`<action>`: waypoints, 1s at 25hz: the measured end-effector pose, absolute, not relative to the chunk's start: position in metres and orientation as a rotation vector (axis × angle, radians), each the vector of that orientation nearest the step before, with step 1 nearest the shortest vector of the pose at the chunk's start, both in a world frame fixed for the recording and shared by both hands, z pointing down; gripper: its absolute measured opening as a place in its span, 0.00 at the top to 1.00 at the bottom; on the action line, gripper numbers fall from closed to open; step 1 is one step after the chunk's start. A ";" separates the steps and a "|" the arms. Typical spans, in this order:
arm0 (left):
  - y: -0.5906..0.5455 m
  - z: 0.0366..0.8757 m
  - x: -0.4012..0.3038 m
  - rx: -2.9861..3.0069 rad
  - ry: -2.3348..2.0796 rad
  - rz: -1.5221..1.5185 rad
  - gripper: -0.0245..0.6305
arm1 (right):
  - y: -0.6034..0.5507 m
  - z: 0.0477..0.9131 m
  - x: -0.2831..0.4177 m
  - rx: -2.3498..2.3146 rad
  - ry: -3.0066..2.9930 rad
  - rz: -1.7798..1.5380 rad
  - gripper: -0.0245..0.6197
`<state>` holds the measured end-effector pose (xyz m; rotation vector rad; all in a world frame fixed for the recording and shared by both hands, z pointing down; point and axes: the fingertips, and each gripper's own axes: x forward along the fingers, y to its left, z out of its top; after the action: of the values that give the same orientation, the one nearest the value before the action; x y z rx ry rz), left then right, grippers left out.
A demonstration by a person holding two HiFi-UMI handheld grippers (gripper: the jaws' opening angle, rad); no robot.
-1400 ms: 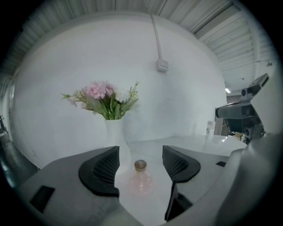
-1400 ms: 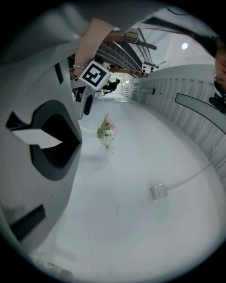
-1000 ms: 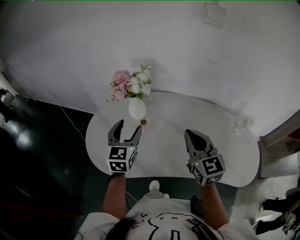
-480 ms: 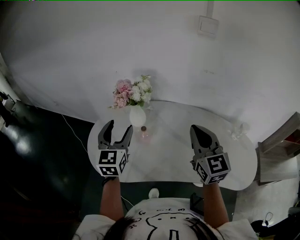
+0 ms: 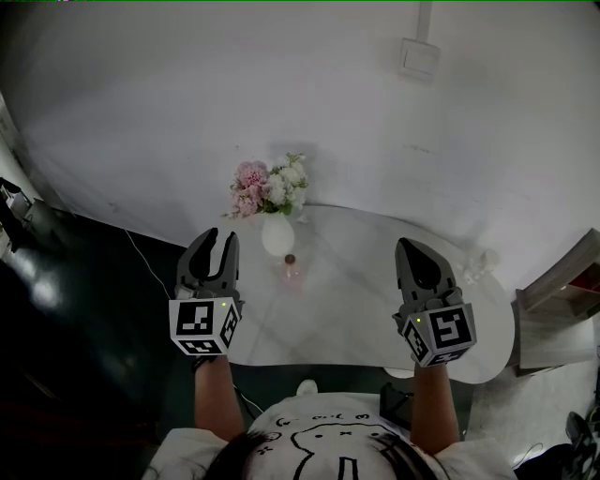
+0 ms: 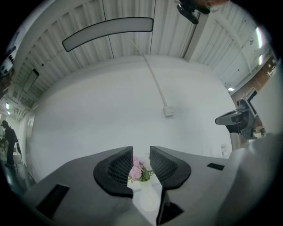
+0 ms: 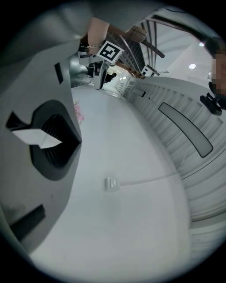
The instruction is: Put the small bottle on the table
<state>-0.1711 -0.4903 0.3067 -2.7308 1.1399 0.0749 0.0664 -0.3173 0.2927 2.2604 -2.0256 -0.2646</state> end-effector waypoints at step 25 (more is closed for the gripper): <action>-0.486 0.261 -0.171 -2.634 1.080 0.135 0.96 | -0.326 0.256 0.058 2.239 -2.023 -0.400 0.97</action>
<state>-0.1706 -0.4856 0.2610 -2.6336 1.0797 0.1353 0.0580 -0.3261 0.2562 2.2386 -2.0230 -0.4002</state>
